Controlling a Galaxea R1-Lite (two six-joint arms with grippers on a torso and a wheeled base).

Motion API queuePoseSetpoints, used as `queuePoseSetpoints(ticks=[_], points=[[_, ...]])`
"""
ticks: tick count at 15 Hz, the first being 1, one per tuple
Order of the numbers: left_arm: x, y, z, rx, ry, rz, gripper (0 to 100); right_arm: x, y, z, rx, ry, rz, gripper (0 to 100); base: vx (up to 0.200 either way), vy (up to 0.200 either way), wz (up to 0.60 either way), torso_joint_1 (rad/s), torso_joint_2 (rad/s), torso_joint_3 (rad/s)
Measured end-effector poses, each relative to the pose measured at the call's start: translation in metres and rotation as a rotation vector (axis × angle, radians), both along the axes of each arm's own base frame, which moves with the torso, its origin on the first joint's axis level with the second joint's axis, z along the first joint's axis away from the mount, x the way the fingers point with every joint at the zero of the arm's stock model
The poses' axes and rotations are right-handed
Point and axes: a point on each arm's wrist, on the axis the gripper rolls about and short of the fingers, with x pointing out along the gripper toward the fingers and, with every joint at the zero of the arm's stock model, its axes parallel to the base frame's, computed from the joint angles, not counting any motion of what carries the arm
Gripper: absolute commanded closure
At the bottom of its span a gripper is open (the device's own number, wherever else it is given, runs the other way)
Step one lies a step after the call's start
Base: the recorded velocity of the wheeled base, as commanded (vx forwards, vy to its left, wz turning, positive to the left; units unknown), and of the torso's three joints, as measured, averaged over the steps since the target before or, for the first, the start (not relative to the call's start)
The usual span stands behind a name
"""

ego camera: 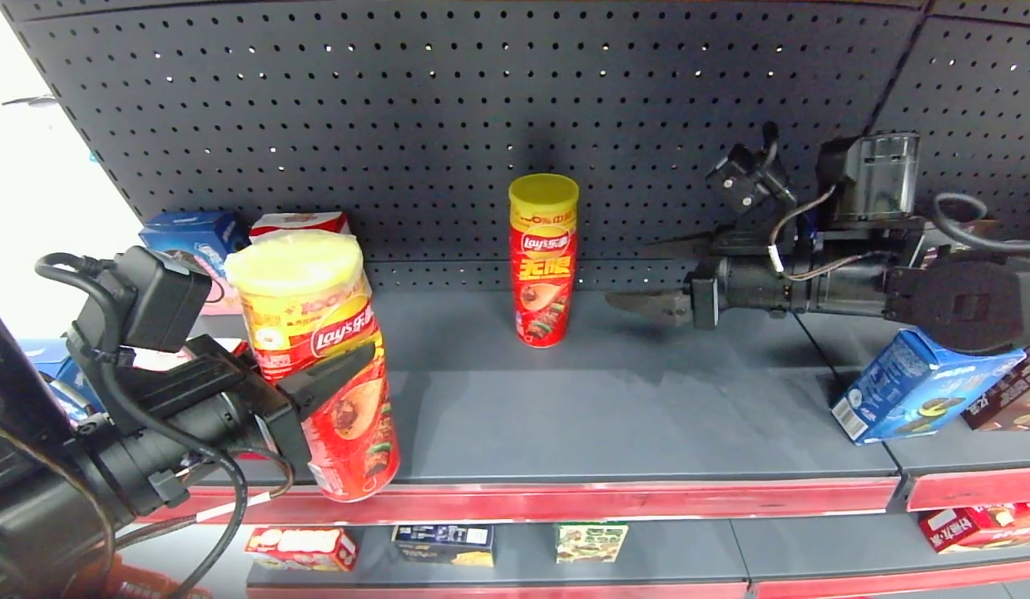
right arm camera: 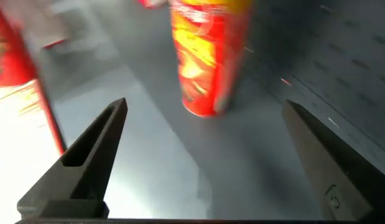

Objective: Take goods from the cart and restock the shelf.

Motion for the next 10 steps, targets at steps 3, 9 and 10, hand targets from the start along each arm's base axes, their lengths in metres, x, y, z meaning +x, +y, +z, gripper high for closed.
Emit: queuePoseSetpoints(ticks=[3,9,10], points=[[0.000,0.000,0.000,0.000,0.000,0.001,100,0.027,0.005,-0.012,0.020,-0.098,0.083,0,0.000,0.000,0.00,0.000,0.00,0.000],[-0.001,0.000,-0.002,0.003,0.007,0.001,100,0.069,0.022,-0.029,0.051,-0.115,0.196,0,0.000,0.000,0.00,0.000,0.00,0.000],[-0.001,0.001,-0.003,0.003,0.008,0.001,100,0.075,0.025,-0.031,0.059,-0.103,0.197,0,0.000,0.000,0.00,0.000,0.00,0.000]])
